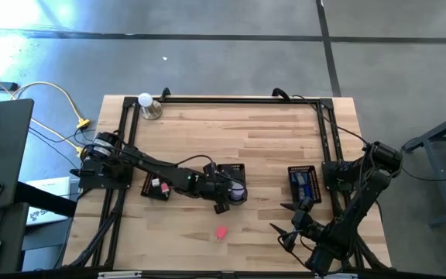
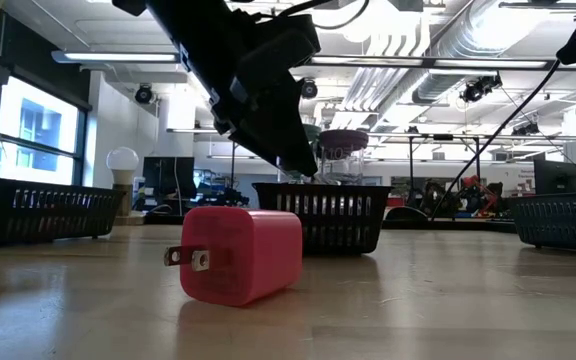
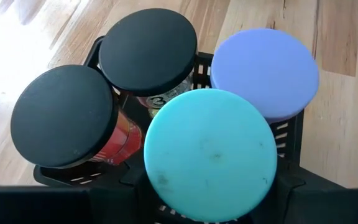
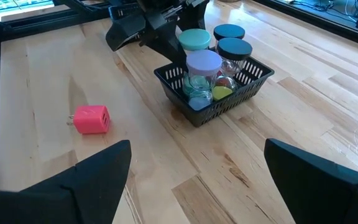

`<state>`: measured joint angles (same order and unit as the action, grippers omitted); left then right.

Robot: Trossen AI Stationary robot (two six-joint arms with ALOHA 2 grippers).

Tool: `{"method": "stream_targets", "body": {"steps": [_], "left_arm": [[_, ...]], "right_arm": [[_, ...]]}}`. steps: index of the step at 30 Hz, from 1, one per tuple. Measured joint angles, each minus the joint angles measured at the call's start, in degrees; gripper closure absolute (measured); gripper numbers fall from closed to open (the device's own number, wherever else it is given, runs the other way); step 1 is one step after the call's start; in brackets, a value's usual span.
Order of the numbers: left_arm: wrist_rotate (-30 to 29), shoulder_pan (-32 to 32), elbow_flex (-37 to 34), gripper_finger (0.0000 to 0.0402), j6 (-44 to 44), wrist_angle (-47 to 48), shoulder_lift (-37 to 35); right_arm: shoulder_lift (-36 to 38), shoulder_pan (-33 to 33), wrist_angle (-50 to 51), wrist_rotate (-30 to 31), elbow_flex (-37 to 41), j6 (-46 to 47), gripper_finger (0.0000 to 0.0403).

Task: Pick & Place Office items
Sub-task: Put the blue hourglass into the middle black bin

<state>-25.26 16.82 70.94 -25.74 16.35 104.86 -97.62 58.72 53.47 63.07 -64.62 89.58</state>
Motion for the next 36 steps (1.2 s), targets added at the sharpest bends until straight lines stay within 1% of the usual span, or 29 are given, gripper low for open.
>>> {"method": "stream_targets", "body": {"steps": [5, 12, 15, 25, 36], "left_arm": [[-0.02, 0.0, 0.0, 0.0217, 0.02, 0.01, 0.0], [-0.11, 0.66, 0.0, 0.017, 1.92, -0.12, -0.02], [-0.09, 0.7, 0.0, 0.0159, 1.9, -0.14, -0.02], [-0.09, 0.66, 0.09, 0.0155, 3.3, -0.23, -0.51], [-0.09, 0.96, 0.15, 0.0155, 5.95, 0.29, -3.55]], "right_arm": [[0.0, 0.0, -0.19, 0.0, 0.0, 0.0, 0.0046], [0.0, 0.0, -0.17, 0.0, 0.0, 0.01, 0.0046], [0.0, 0.0, -0.15, 0.0, 0.0, 0.02, 0.0046], [0.0, 0.0, -0.13, 0.02, 0.0, -0.08, 0.0046], [0.0, 0.0, -0.61, 0.02, 0.0, -0.98, 0.0046]]}}
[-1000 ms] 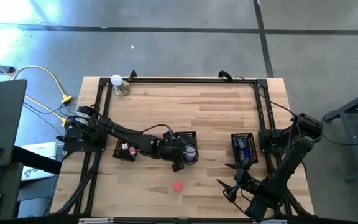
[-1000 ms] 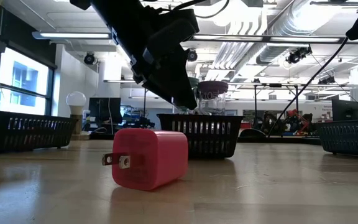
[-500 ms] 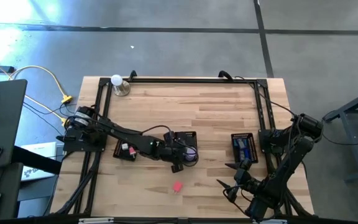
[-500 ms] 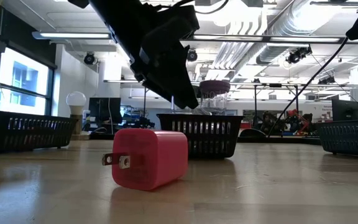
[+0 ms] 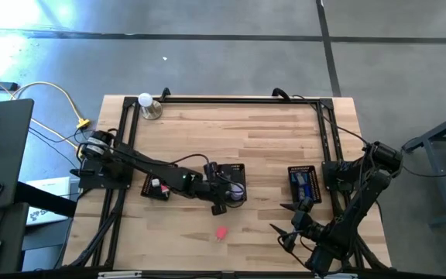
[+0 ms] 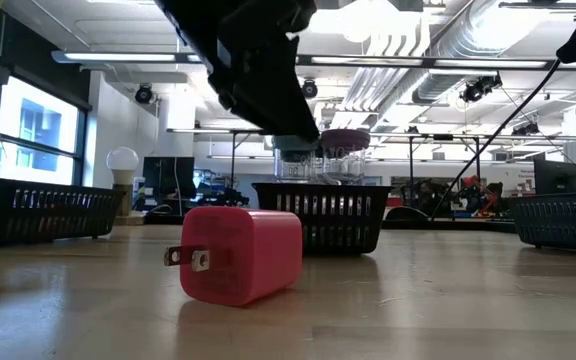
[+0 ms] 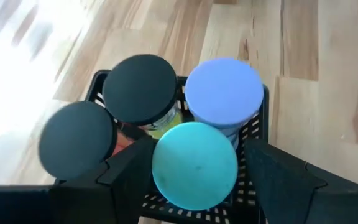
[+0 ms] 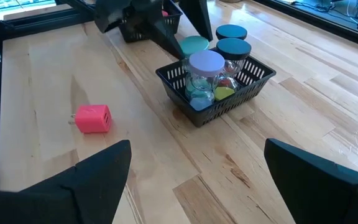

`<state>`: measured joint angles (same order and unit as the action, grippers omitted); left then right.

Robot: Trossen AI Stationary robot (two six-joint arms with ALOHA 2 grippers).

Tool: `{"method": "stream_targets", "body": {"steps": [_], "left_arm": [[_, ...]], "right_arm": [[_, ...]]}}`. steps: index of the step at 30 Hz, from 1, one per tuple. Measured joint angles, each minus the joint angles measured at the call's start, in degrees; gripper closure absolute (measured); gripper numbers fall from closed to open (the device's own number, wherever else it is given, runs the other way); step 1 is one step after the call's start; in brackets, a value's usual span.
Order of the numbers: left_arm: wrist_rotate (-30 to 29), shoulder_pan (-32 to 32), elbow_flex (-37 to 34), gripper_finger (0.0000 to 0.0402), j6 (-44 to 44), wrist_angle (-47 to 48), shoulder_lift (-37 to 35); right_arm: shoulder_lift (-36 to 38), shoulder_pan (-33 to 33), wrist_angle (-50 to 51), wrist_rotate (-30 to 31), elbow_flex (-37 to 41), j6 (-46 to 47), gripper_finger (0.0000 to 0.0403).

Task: Pick & Place Office items
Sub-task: Put the blue hourglass into the middle black bin, then put the pink charger adapter into the left black bin

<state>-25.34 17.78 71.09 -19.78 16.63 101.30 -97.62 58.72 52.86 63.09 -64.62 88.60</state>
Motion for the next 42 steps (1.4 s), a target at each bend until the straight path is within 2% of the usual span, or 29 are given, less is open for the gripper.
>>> {"method": "stream_targets", "body": {"steps": [7, 14, 17, 23, 42], "left_arm": [[-0.75, 2.94, 0.04, 0.0155, 0.05, 1.72, -1.55], [-10.64, 10.03, 0.04, 0.0155, 3.15, 2.79, -1.93], [-12.47, 12.59, 0.04, 0.0155, 3.49, 2.95, -1.93], [-14.05, 16.04, 0.04, 0.0155, 3.49, 3.22, -1.93], [-13.01, 21.88, 0.02, 0.0155, 1.34, 4.39, -1.93]], "right_arm": [[0.0, 0.0, -0.2, -0.11, 0.0, 0.0, 0.0046], [0.0, 0.0, -0.37, -0.02, 0.0, -0.39, 0.0046], [0.0, 0.0, -0.38, -0.02, 0.0, -0.39, 0.0046], [0.0, 0.0, -0.39, 0.0, 0.0, -0.39, 0.0046], [0.0, 0.0, -0.91, 0.0, 0.02, -0.39, 0.0046]]}}
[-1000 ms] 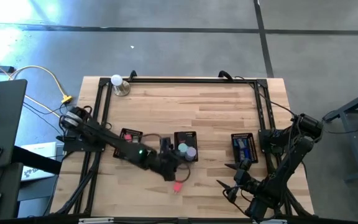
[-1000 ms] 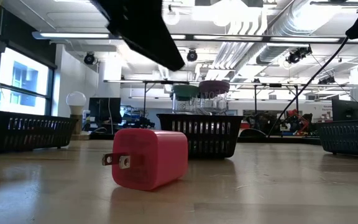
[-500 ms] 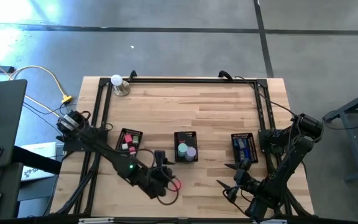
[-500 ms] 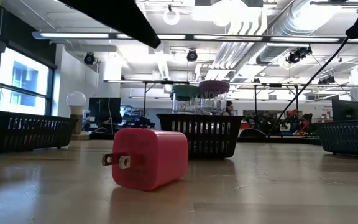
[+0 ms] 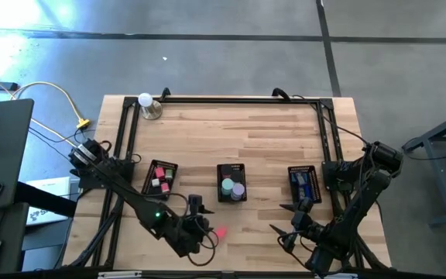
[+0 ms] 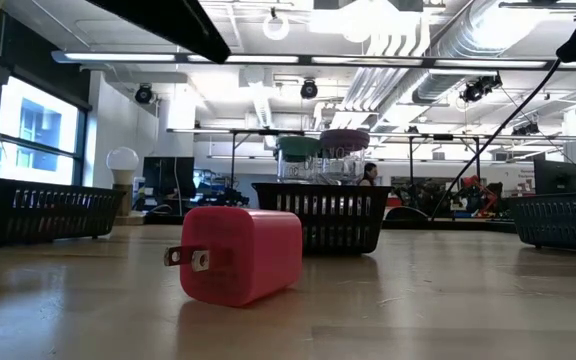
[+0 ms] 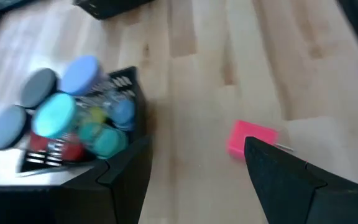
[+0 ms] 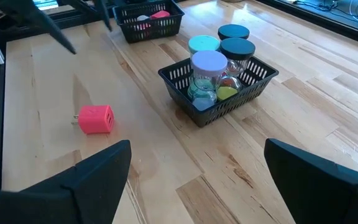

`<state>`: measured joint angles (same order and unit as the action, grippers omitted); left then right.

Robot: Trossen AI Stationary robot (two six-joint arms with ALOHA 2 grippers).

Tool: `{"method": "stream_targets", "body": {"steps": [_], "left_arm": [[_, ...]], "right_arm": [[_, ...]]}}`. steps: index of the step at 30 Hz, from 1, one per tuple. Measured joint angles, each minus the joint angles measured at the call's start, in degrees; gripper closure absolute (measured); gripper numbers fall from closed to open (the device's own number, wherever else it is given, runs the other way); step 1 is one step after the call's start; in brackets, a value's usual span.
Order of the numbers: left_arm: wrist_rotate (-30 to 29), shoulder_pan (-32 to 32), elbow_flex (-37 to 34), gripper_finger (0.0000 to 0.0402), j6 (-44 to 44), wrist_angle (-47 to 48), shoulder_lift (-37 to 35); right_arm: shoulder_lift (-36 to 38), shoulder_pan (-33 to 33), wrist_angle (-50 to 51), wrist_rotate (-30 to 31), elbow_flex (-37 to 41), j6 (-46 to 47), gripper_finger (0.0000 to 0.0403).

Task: Pick & Place Office items
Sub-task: Put the pink charger adapter into the left black bin

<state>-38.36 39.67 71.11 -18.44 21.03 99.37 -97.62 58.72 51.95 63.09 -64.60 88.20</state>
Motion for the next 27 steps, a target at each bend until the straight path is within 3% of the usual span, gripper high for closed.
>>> {"method": "stream_targets", "body": {"steps": [12, 20, 27], "left_arm": [[12.9, 0.78, -0.04, 0.0155, -5.13, 0.01, 0.02], [14.5, 0.5, -0.04, 0.0155, -9.83, -0.01, 0.07], [14.59, 0.97, -0.04, 0.0155, -12.21, 1.19, 0.09]], "right_arm": [[-1.03, 0.0, -3.85, -0.12, 0.0, 0.0, 0.0046], [-5.58, 0.04, -10.61, -4.73, 0.02, 0.0, 0.0046], [-7.74, -0.29, -18.24, -4.7, 0.02, 0.0, 0.0046]]}}
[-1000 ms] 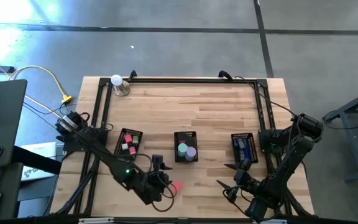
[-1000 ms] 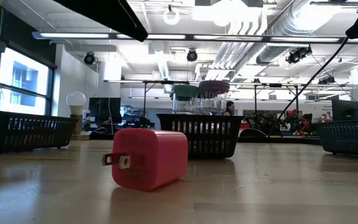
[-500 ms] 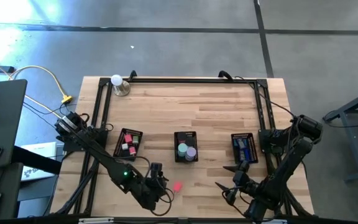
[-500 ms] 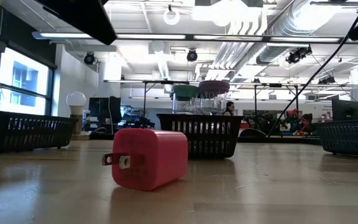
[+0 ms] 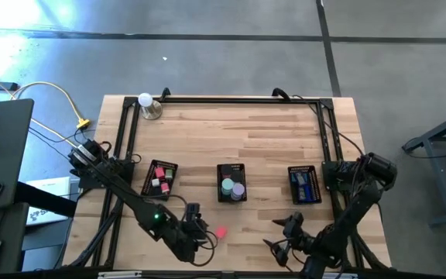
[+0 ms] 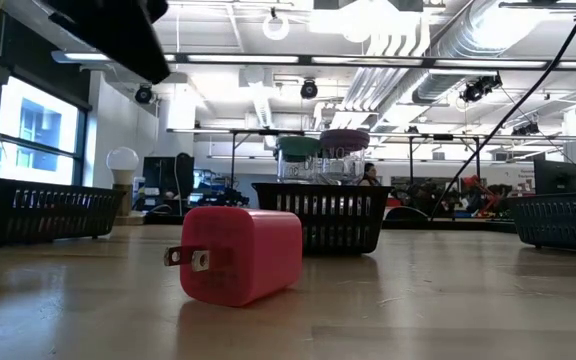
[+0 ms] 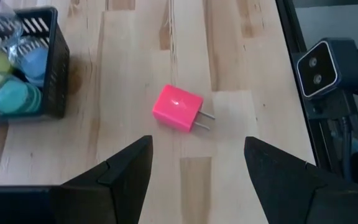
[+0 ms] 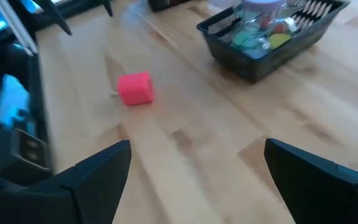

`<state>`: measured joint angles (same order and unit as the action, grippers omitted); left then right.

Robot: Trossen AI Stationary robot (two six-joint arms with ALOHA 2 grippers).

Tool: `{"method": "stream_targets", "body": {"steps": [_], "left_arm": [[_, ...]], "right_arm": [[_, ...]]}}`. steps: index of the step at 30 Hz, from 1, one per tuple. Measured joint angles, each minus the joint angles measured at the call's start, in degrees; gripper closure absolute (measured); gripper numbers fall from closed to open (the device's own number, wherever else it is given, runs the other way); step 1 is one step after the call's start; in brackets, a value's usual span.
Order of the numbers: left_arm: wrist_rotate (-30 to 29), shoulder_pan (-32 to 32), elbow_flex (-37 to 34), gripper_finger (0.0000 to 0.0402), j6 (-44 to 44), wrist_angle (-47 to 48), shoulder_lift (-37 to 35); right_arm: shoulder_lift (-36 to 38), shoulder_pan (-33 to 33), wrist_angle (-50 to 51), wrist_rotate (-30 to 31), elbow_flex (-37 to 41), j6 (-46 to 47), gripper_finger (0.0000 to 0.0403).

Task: Pick & Place Office items
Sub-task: Put the pink charger adapter into the left black bin

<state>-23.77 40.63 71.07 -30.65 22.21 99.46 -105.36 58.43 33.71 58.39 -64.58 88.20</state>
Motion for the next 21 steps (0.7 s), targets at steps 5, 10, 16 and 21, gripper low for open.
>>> {"method": "stream_targets", "body": {"steps": [5, 10, 16, 21], "left_arm": [[0.02, 0.93, 0.0, 0.0155, -2.94, 2.01, 0.02], [-0.17, 1.69, 0.0, 0.0155, -4.14, 2.14, 0.2], [-0.24, 1.7, -0.02, 0.0155, -6.0, 0.04, 1.79], [-1.79, 0.48, -0.02, 0.0155, -6.26, 2.2, 4.44]], "right_arm": [[-0.02, -1.51, -6.72, -1.59, 0.0, -6.8, 0.0046], [-0.02, -3.84, -12.61, -1.89, 0.0, -16.38, 0.0046], [-0.02, -6.88, -16.44, -6.94, 0.0, -20.78, 0.0046], [-0.02, -8.35, -17.04, -11.31, 0.0, -20.81, 0.0046]]}}
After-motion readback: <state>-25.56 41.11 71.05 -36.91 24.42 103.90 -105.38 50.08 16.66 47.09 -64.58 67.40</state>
